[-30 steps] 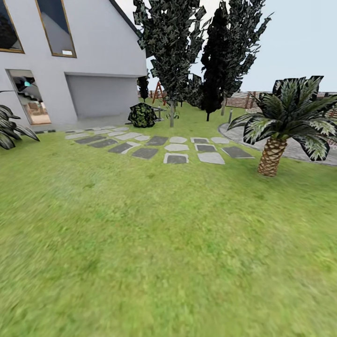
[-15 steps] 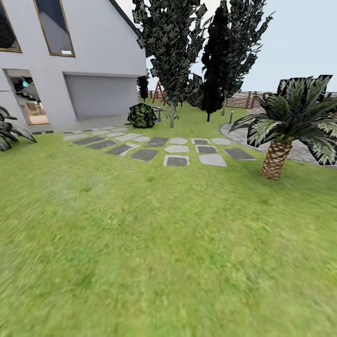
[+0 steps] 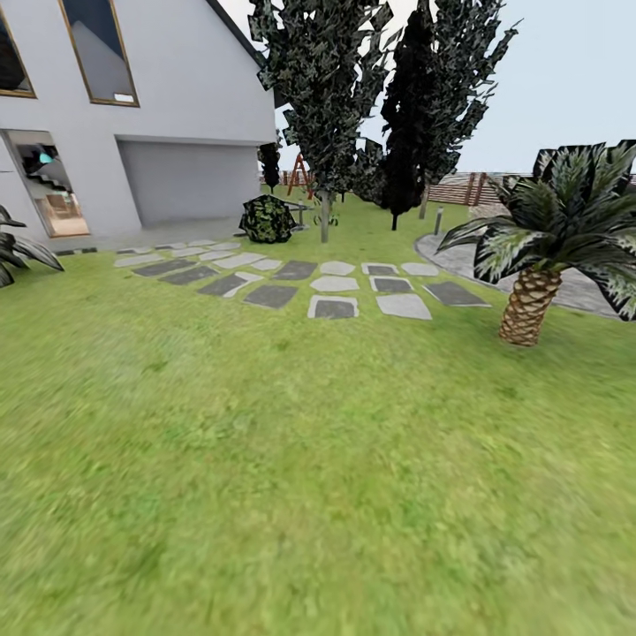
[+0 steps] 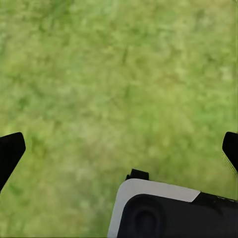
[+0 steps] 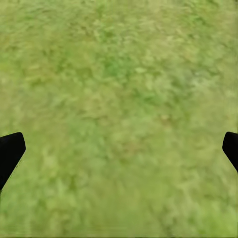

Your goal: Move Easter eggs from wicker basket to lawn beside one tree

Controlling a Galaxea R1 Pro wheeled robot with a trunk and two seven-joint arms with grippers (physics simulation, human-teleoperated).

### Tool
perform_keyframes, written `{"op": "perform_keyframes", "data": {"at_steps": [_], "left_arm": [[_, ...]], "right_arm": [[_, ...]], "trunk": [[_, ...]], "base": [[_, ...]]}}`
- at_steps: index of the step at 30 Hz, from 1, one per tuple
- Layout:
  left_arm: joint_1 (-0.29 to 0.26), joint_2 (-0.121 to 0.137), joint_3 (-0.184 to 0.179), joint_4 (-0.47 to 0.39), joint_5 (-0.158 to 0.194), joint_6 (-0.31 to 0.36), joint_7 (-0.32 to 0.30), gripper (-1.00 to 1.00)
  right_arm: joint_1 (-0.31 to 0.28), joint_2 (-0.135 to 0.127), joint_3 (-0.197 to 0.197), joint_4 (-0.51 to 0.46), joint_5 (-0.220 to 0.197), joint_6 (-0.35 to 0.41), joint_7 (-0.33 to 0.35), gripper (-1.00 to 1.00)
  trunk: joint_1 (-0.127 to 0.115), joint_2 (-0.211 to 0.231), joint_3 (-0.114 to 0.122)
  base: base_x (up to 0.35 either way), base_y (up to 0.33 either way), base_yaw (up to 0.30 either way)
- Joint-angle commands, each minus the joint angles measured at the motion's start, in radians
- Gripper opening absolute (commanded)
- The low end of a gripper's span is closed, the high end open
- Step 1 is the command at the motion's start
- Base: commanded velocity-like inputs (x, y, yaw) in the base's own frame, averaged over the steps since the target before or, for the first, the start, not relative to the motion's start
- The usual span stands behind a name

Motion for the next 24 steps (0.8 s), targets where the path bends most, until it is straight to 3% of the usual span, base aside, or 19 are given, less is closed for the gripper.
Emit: {"op": "perform_keyframes", "data": {"at_steps": [1,24], "left_arm": [[-0.001,0.000,0.007,0.001,-0.004,-0.003,0.000,1.00],[-0.001,0.000,0.007,0.001,-0.003,0.000,0.001,1.00]], "right_arm": [[-0.001,0.000,0.003,0.001,-0.008,-0.004,0.001,1.00],[-0.001,-0.001,0.004,-0.001,-0.007,-0.004,0.002,1.00]], "trunk": [[0.001,-0.002,-0.002],[0.001,-0.002,-0.002]], "base": [[0.339,0.000,0.000],[0.339,0.000,0.000]]}}
